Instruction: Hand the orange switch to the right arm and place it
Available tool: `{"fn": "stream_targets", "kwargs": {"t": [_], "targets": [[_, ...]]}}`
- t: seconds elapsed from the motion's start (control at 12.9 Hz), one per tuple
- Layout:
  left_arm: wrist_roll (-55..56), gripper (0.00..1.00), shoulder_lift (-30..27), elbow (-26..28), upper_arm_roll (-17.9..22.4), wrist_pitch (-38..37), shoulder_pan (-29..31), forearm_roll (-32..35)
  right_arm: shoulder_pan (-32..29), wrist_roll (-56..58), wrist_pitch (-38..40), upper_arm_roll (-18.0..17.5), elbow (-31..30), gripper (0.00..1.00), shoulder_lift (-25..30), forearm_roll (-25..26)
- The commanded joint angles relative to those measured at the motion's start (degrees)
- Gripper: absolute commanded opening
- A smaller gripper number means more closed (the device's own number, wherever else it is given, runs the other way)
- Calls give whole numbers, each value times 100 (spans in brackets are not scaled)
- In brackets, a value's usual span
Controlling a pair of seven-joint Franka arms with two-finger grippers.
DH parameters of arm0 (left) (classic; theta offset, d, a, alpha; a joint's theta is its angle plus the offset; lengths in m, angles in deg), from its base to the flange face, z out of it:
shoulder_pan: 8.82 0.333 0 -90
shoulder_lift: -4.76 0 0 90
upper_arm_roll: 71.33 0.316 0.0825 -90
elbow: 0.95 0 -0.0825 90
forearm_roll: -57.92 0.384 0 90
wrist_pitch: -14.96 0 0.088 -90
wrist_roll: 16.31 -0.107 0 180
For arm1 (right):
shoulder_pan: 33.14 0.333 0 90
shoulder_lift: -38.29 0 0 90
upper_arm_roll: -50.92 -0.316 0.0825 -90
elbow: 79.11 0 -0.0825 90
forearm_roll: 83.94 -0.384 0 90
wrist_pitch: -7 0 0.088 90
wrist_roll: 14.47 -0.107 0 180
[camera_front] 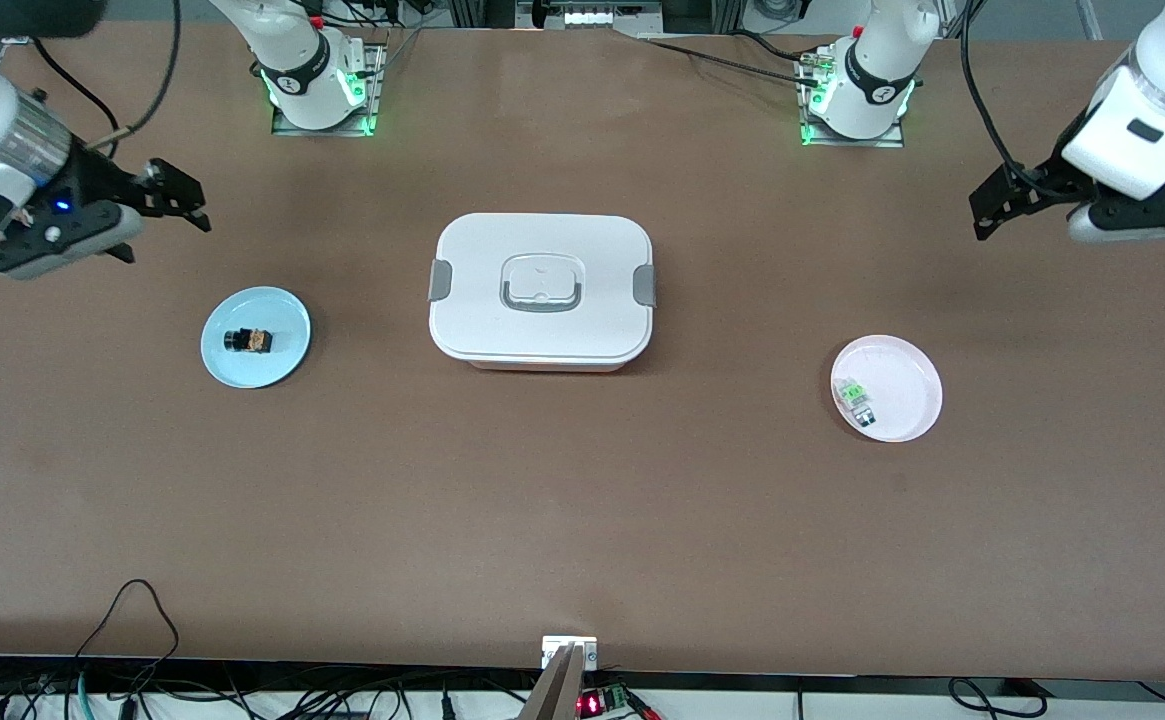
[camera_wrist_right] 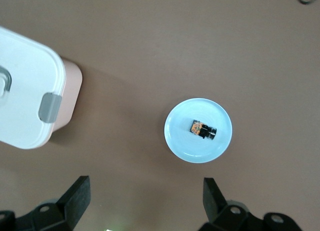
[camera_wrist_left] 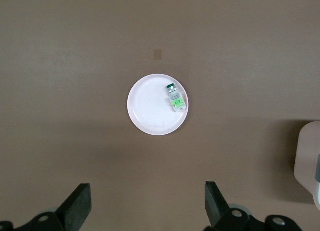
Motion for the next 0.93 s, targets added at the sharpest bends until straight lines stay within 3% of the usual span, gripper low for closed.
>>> {"fn": "stream_targets", "kwargs": {"t": [0.0,0.15,0.85], "targets": [[48,100,100,-217,97,-97,-56,63,808,-796,462,822,614,100,-110,116],[-4,100,100,-225,71,-89,-48,54,1011,-1253,471,1043,720,100,-110,107],[-584,100,144,-199,27,289,22,-103,1021,-1844,603,973,844,100,-180,494]]}}
